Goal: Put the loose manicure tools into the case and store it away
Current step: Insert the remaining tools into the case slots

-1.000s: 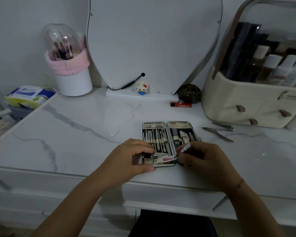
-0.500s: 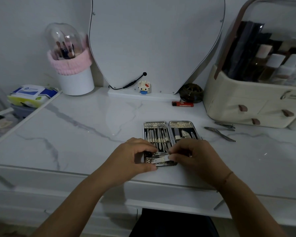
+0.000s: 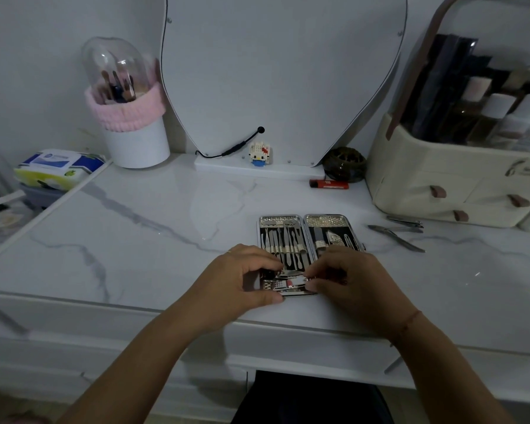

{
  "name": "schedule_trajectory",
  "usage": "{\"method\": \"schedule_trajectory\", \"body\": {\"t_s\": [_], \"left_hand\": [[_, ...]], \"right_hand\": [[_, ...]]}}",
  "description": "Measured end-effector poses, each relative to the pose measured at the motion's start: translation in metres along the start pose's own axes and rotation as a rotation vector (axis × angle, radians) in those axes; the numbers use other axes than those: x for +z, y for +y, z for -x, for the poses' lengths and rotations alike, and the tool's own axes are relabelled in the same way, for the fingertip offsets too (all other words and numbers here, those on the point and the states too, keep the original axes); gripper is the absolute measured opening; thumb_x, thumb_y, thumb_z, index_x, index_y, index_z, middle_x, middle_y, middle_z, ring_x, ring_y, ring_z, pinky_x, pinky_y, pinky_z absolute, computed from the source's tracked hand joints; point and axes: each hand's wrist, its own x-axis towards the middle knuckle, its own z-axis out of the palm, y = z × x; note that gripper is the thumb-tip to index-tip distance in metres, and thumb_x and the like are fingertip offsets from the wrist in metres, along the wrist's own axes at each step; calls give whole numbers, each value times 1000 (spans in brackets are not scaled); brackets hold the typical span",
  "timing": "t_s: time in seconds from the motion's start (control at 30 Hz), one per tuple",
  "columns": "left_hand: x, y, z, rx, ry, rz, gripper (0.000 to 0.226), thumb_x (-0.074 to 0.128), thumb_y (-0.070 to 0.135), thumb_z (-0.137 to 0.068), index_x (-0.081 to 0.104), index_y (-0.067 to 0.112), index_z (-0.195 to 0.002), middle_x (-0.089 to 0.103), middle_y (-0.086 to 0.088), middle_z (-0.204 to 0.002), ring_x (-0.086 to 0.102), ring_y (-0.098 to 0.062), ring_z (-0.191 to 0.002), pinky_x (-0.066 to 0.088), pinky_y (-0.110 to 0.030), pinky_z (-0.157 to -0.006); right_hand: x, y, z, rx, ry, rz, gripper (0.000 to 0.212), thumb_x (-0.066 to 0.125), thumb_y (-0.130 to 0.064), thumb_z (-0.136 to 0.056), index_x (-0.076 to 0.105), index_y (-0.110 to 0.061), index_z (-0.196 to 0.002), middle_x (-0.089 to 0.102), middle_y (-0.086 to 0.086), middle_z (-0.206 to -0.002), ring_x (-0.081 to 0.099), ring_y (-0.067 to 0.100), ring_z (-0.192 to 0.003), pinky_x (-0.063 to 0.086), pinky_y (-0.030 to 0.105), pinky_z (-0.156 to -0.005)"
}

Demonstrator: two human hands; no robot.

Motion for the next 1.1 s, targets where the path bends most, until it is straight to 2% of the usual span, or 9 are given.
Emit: {"method": "schedule_trajectory", "body": {"t_s": [0.33,0.47,0.57,0.67,0.73,0.8,0.9,1.0,1.1], "left_hand": [[1,-1,-1,23,1,-25,44,81,31,-69,68,30,-111,58,28,-107,48,4,-109,36,-8,-91],[2,-4,-1,20,-1,-1,46,82,33,-67,67,32,-111,61,25,-107,51,2,-108,41,-17,-94],[0,-7,-1,-5,-15,78,52,77,56,-60,65,43,-109,62,25,-108,54,1,-109,43,-20,-97],[-3,-6,-6,-21,-9,119,54,67,70,-58,61,51,-109,60,27,-111,55,3,-110,41,-26,-101],[-7,-2,-16,-32,37,142,48,68,65,-65,62,49,-109,58,26,-116,51,3,-115,38,-32,-106],[-9,0,-33,-47,76,131,47,66,59,-69,64,41,-112,54,19,-126,45,0,-122,33,-35,-109],[-9,-4,-60,-85,44,16,63,60,54,-74,51,29,-131,40,11,-143,31,-4,-132,24,-31,-112],[-3,-14,-70,-125,0,-39,73,57,54,-79,36,25,-143,29,5,-152,22,-9,-140,18,-27,-112],[1,-18,-68,-120,-20,-86,77,52,58,-77,33,25,-144,29,4,-153,23,-11,-140,20,-31,-115]], "right_hand": [[4,-2,-3,-2,-10,-47,6,73,-22,-74,71,-19,-78,61,-9,-74,56,9,-76,46,17,-66],[3,-3,-2,-22,-25,-92,8,73,-21,-75,71,-21,-82,58,-7,-70,55,12,-71,43,17,-62],[-8,1,2,25,30,-160,16,72,-19,-75,70,-21,-91,61,-5,-69,57,10,-67,46,13,-60],[-33,24,3,120,253,-91,15,70,-19,-77,70,-22,-91,66,-5,-74,60,10,-67,47,9,-61],[-50,49,-1,214,363,-24,14,68,-20,-78,69,-23,-92,66,-10,-78,61,3,-70,45,7,-63],[-63,74,-7,323,393,37,13,69,-21,-78,69,-21,-90,64,-4,-77,58,6,-71,42,17,-66],[-71,97,-10,450,356,131,12,72,-23,-75,67,-19,-85,58,-3,-71,50,5,-65,38,26,-69],[-69,104,-10,455,345,182,9,71,-21,-76,67,-16,-81,59,1,-71,53,13,-66,37,25,-68],[-67,107,-9,435,360,225,8,67,-16,-79,69,-9,-81,59,4,-77,53,19,-73,35,24,-69]]}}
